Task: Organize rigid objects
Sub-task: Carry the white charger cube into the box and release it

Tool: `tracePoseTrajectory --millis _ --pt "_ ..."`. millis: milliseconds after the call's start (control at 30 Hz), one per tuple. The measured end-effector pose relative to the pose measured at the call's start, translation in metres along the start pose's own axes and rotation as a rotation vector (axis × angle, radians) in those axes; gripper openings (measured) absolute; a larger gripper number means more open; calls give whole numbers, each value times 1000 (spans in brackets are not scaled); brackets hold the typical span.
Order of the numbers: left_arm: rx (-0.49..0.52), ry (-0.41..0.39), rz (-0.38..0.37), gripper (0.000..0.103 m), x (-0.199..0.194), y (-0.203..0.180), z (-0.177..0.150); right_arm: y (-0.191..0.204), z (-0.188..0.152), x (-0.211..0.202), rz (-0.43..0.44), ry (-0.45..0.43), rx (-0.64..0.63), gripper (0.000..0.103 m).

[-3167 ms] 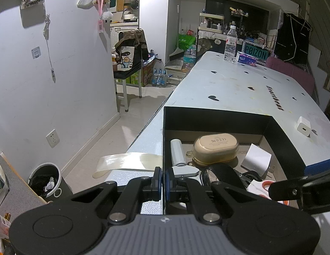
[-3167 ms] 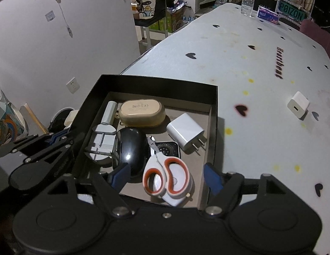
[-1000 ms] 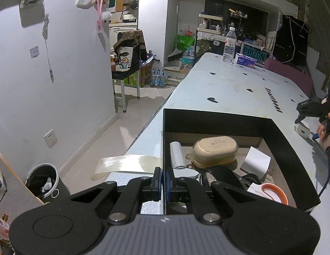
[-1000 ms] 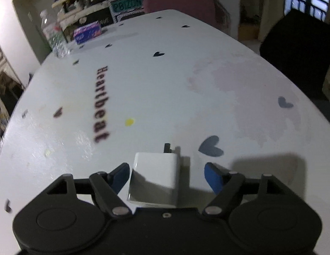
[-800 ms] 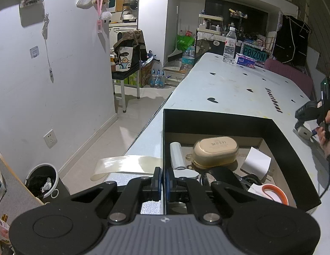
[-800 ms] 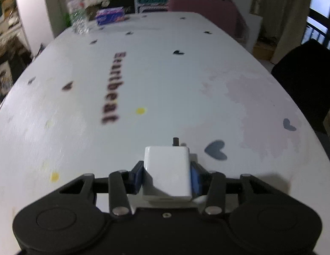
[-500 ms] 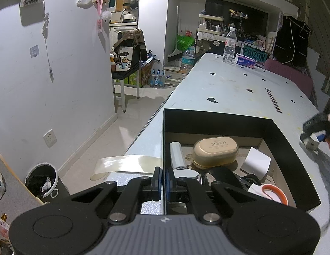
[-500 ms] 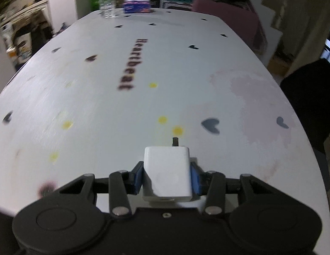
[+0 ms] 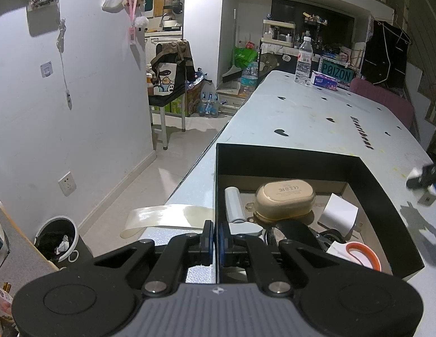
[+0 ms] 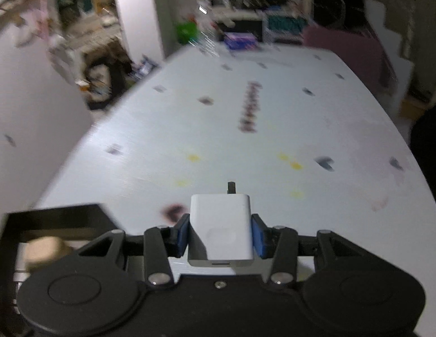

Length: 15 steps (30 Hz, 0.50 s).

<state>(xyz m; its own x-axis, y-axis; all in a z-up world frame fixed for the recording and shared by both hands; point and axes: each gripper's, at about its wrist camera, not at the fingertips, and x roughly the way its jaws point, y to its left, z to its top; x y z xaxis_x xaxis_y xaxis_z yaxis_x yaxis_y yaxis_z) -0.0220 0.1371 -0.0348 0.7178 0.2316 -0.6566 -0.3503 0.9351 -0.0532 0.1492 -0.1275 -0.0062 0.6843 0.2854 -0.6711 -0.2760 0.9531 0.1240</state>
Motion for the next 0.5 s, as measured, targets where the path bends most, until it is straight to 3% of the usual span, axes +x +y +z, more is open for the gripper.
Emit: tracePoseTrajectory --millis 233,500 --pt "-2 -1 -1 4 0 1 0 63 -18 -38 230 -25 -162 46" --pt "-2 -1 -1 4 0 0 0 110 -40 -37 339 100 -285 46"
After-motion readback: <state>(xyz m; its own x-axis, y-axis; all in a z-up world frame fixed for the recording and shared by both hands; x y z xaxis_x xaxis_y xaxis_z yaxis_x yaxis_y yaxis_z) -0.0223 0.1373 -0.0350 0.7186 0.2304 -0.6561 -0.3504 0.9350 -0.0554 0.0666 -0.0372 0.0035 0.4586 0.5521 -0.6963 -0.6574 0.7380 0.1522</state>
